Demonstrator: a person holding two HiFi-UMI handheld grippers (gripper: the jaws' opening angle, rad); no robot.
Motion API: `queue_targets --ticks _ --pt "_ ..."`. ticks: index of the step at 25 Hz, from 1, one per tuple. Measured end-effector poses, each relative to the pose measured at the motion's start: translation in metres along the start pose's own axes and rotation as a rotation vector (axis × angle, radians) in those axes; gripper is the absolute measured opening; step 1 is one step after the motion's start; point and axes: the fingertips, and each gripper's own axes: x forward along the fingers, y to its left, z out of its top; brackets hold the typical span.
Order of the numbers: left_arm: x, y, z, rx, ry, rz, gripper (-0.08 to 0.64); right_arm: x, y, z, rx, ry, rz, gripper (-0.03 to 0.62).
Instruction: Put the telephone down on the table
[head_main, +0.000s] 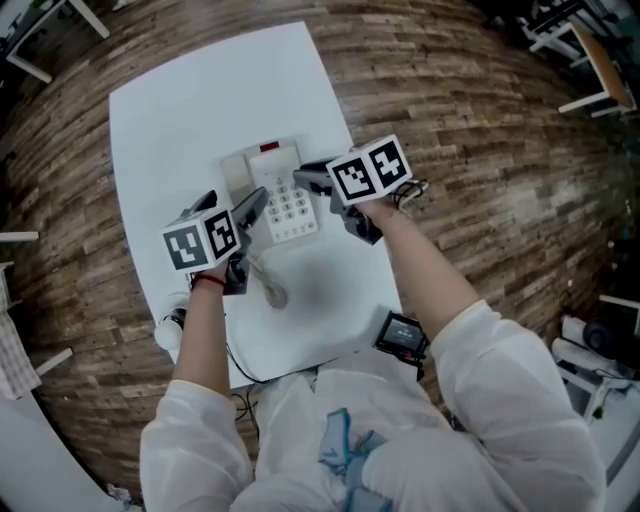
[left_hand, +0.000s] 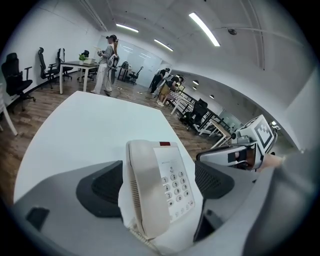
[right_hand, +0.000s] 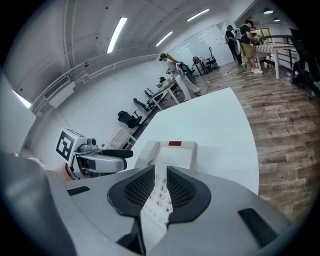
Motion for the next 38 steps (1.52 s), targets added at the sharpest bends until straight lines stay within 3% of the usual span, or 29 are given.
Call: queue_targets --ticks 8,13,20,30,38 --pt "-0.03 -0.021 -0.014 0.015 0.005 -0.04 0.304 -0.018 0.039 -0.022 -0.022 -0.011 0.012 0.092" --pt "-0.052 -0.036 -0.028 0.036 0.009 -0.065 0.162 -0.033 0.066 -0.037 -0.03 -0.038 0.023 0.092" --pt "-0.077 -0.06 -0.049 0.076 0.021 -0.119 0.057 -0.052 0.101 -0.067 -0.059 -0.046 0.03 0.092" --pt "-0.107 -0.089 -0.082 0.1 0.048 -0.224 0.021 -0.072 0.138 -0.102 -0.045 -0.07 0.018 0.092" --pt "-0.134 -0.1 -0.113 0.121 0.059 -0.255 0.006 -0.084 0.162 -0.138 -0.019 -0.099 0.022 0.091"
